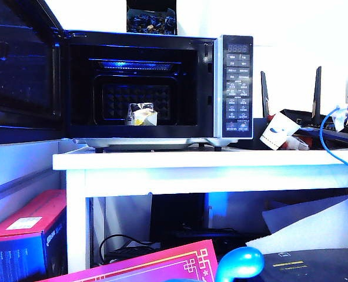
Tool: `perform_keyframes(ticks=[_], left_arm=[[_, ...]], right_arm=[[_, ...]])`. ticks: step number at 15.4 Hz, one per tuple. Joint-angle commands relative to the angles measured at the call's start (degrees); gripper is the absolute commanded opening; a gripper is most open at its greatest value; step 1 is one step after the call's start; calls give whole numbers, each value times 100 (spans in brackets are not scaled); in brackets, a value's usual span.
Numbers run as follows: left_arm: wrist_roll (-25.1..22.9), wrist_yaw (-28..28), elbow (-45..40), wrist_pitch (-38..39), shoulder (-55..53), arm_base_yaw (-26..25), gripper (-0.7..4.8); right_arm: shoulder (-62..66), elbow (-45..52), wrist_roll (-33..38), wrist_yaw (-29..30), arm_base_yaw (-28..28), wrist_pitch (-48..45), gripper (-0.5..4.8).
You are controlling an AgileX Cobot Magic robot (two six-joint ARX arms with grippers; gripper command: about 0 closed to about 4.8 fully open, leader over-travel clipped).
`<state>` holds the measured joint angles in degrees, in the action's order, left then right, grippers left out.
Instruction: Open the microwave door, place the box of snacks from the top of the microwave inside, then close the microwave door.
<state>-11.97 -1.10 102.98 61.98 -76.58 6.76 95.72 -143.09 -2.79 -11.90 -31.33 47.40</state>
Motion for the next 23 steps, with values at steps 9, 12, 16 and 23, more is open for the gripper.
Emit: perform_keyframes(ticks=[9, 12, 16, 23], left_arm=[[0, 2041, 11, -297, -881, -2, -5], [0, 2695, 11, -540, -1082, 94, -5], [-2, 3115, 11, -1165, -1370, 470, -5], [4, 3477, 11, -3115, -2050, 1163, -5]], right_arm=[[-793, -9, 122, 551, -4, -142, -2], [-826, -7, 122, 562, -4, -136, -2], [-822, -7, 125, 671, -4, -151, -2], [-861, -7, 125, 715, -4, -184, -2]])
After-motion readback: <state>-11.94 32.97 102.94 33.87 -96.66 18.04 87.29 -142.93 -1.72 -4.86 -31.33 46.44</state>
